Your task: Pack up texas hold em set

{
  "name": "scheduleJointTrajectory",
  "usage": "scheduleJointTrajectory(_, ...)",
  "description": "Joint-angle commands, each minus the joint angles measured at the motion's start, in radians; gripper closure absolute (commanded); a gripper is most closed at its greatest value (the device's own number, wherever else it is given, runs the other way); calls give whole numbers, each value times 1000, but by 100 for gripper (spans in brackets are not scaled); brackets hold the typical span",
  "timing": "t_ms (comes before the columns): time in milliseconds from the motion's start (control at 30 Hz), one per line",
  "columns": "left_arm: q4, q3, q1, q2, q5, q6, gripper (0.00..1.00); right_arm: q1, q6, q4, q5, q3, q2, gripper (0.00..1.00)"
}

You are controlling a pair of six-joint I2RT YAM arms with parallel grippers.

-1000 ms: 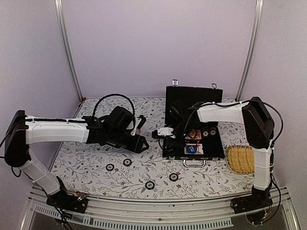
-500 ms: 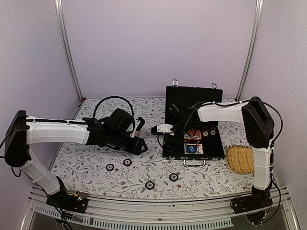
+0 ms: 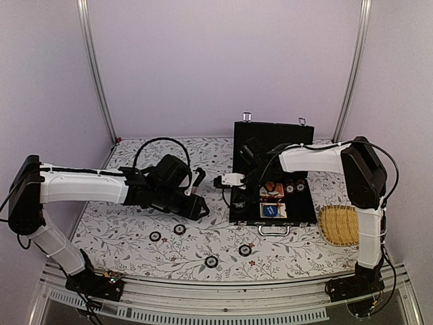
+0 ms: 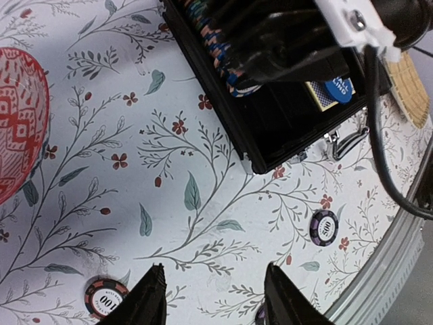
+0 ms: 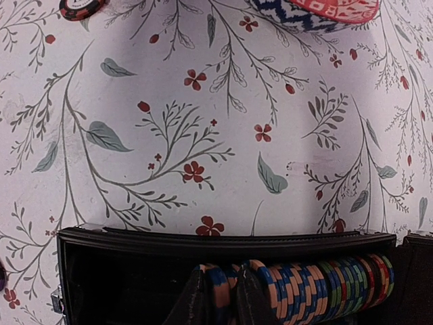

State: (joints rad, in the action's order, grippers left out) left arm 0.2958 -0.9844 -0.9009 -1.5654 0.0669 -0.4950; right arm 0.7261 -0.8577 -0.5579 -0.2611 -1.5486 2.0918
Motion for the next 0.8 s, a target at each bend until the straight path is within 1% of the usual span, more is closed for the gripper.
scheduleJointTrajectory(0,-23,0,4,-12,9,-6,49,-28,-1,31,83,24,-2,78)
scheduleJointTrajectory(167,-26,1,5,-13,11,-4,50,-26,-9,27,53,54,-43,73)
scheduleJointTrajectory(367,-28,-6,4,-19,11,1,49,-25,-5,19,32,68,-72,72)
scheduleJointTrajectory(633,21,-10,4,24,-21,16,49,-27,-9,-91,-129,81,-172,72)
scheduleJointTrajectory(767,77,-2,6,50,-39,46,50,-29,0,-129,-170,121,-246,72)
